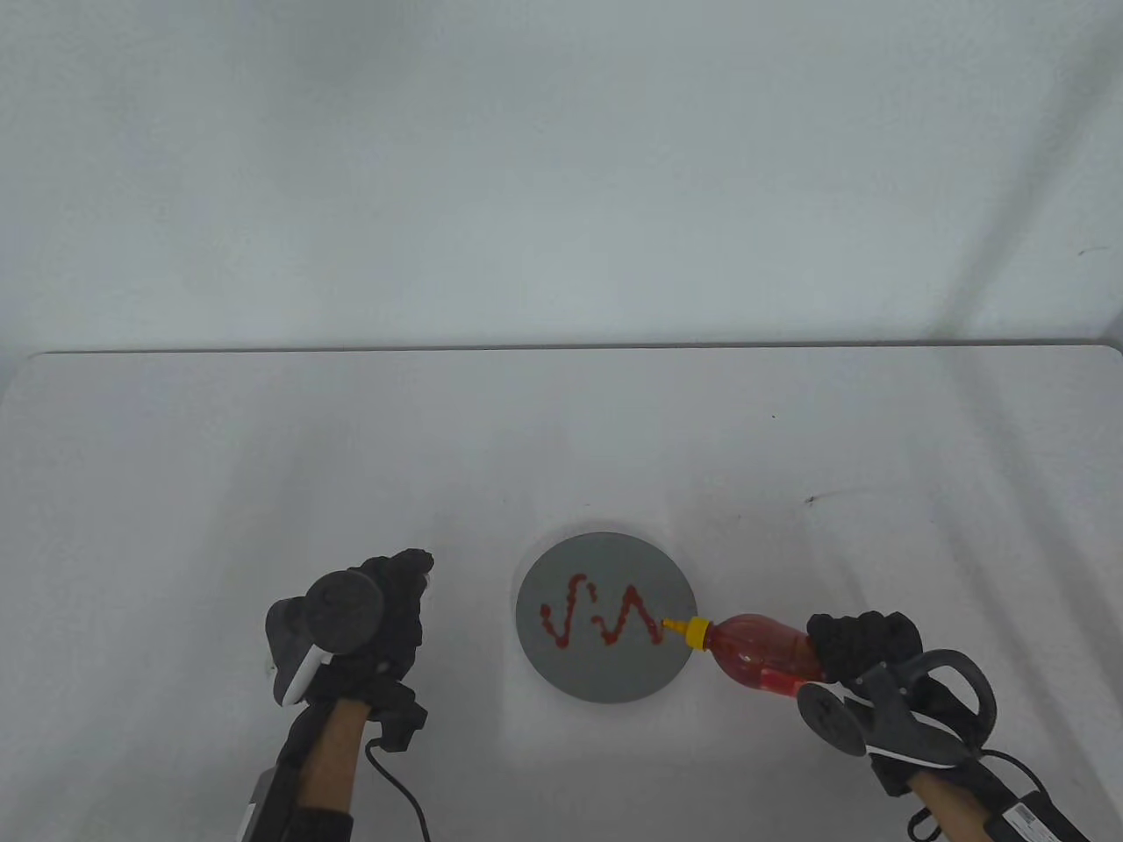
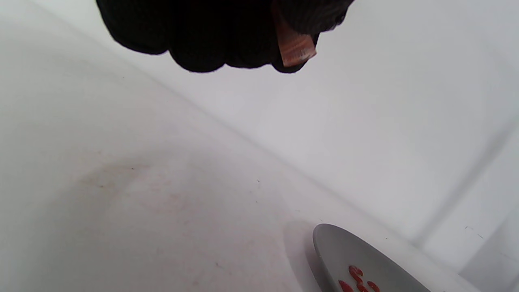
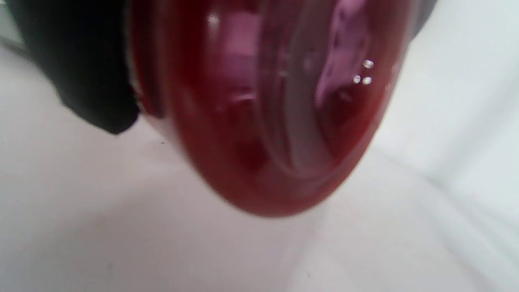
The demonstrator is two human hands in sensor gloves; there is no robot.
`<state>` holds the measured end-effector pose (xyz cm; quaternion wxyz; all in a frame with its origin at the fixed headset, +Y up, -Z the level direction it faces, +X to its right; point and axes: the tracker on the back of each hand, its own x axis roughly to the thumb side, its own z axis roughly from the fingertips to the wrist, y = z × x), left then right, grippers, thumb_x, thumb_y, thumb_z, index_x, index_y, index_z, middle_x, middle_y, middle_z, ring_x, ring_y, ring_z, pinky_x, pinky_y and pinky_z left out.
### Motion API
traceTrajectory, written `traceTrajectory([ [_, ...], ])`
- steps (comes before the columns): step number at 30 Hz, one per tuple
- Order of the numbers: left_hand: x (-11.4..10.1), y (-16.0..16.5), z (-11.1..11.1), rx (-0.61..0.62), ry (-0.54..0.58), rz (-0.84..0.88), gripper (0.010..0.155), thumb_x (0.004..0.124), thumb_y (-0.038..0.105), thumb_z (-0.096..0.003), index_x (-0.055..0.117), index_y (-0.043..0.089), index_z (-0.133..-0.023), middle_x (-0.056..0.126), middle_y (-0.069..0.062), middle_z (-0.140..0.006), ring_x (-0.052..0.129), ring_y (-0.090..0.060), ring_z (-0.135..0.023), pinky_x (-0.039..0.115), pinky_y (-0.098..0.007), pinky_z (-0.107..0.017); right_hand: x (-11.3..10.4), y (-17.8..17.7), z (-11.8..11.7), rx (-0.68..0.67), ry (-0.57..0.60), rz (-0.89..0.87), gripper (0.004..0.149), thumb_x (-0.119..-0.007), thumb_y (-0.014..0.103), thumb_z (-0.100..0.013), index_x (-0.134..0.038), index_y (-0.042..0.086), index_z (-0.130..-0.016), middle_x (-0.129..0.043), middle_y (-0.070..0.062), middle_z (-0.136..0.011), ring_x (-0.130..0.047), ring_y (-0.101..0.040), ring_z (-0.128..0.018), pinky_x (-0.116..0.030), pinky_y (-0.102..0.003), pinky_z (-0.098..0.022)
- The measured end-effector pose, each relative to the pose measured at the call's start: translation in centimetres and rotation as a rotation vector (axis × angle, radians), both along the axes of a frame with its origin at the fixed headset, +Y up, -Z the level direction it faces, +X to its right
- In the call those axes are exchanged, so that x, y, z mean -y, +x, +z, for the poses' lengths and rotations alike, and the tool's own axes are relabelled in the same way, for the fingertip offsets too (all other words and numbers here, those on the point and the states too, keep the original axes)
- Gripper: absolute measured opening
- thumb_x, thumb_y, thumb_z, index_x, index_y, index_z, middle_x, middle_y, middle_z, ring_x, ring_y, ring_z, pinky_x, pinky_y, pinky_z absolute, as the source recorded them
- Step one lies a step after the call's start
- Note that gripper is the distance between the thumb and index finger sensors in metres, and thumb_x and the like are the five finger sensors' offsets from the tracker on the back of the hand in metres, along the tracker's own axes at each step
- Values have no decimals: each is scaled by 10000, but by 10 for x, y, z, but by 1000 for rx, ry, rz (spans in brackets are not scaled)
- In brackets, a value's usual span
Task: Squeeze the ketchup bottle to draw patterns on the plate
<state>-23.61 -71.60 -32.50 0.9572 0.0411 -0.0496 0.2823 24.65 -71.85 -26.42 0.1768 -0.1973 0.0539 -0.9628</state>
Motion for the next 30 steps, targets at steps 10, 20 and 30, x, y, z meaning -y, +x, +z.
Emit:
traceTrajectory([
  [10,-3,-6,1,-32,22,-7,468,606,309,-564,694,168,-1001,794,-147,-911,833,-326,-811,716,-608,-627,7,12,-21,38,2,26,893,-1020,591,-382,-612,81,-992,-854,-174,-900,-863,-391,-732,-734,-665,-626],
  [20,-1,-15,-1,-62,21,4,468,606,308,-564,694,165,-1001,793,-150,-911,831,-328,-812,714,-609,-627,9,25,-4,52,-19,13,907,-1013,606,-378,-611,77,-994,-858,-174,-902,-871,-389,-734,-738,-659,-630],
  [30,0,-12,-2,-41,19,16,468,607,308,-564,692,169,-1003,791,-148,-914,829,-326,-815,714,-609,-627,7,36,-3,82,12,-142,982,-979,666,-379,-554,67,-1031,-815,-204,-955,-854,-408,-773,-723,-668,-631],
])
